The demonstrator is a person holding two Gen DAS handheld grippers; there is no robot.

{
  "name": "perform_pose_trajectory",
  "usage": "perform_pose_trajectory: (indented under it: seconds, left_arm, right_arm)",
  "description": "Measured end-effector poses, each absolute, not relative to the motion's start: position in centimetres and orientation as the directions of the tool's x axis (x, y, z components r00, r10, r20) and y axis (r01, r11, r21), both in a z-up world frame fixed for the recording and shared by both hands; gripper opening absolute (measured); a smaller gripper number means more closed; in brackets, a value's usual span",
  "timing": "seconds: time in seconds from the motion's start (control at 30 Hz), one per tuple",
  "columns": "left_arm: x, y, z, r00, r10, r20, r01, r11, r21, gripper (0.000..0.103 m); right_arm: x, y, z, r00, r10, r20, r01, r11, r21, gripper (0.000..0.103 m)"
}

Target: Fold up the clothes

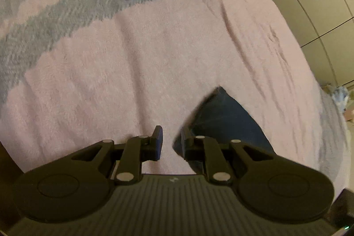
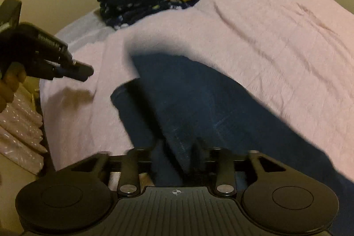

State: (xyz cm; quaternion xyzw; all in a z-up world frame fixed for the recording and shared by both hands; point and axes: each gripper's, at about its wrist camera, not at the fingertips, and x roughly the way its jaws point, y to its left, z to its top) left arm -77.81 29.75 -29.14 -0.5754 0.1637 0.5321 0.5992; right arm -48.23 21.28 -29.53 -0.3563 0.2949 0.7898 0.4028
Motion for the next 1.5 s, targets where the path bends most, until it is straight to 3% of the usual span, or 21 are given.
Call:
perform_pose_trajectory:
  seconds: [0.13,0.27,0.4,0.47,0.57,0.67,1.3,1.4,1.5]
  left_arm:
    - [-76.5,29.6,-29.7,0.474,0.43,-0.768,-0.784,-0.191,-0.59,0.014]
    - [-74.8,30.3,-31.0,0.547,0.433,-0.716,-0.706,-0.221,-0.673,0.017]
    - [-74.2,30.9,-32.9,0.57,0.472,-0.672,-0.592,-0.331,-0.735,0.022]
    - [-74.3,31.1,-34.0,0.563,0.484,-0.67,-0.545,-0.391,-0.742,0.022]
    - [-74.2,31.3,-35.1,0.557,0.494,-0.667,-0.499,-0.443,-0.745,0.023]
    - [-73.7,31.6,-35.5,0.556,0.499,-0.665,-0.487,-0.452,-0.747,0.025]
    - [-73.1,30.4,-36.3,0.567,0.524,-0.635,-0.401,-0.498,-0.769,0.028]
    - [-73.4,29.5,-35.9,0.557,0.511,-0.654,-0.439,-0.487,-0.755,0.036]
    - [-73.3,29.2,-36.0,0.538,0.498,-0.68,-0.491,-0.471,-0.733,0.035]
  right_arm:
    - [-45.5,20.7,-28.9,-0.341,0.501,-0.795,-0.929,-0.31,0.203,0.041]
    - [-38.3,18.0,-28.6,-0.206,0.556,-0.806,-0.939,0.121,0.323,0.041]
    - [-29.6,12.2,-30.9,-0.185,0.572,-0.799,-0.579,0.594,0.559,0.041]
    - [-26.9,9.0,-32.4,-0.178,0.614,-0.769,-0.336,0.696,0.634,0.041]
    - [-24.7,5.7,-33.6,-0.142,0.68,-0.719,-0.102,0.713,0.694,0.041]
    - [-24.1,4.6,-34.4,-0.127,0.703,-0.699,-0.01,0.704,0.71,0.041]
    - [-21.9,6.6,-36.2,-0.163,0.707,-0.688,0.026,0.7,0.714,0.041]
    - [-21.9,7.0,-36.4,-0.157,0.707,-0.69,0.033,0.702,0.712,0.042]
    - [-22.1,7.1,-36.6,-0.157,0.71,-0.687,0.032,0.699,0.714,0.045]
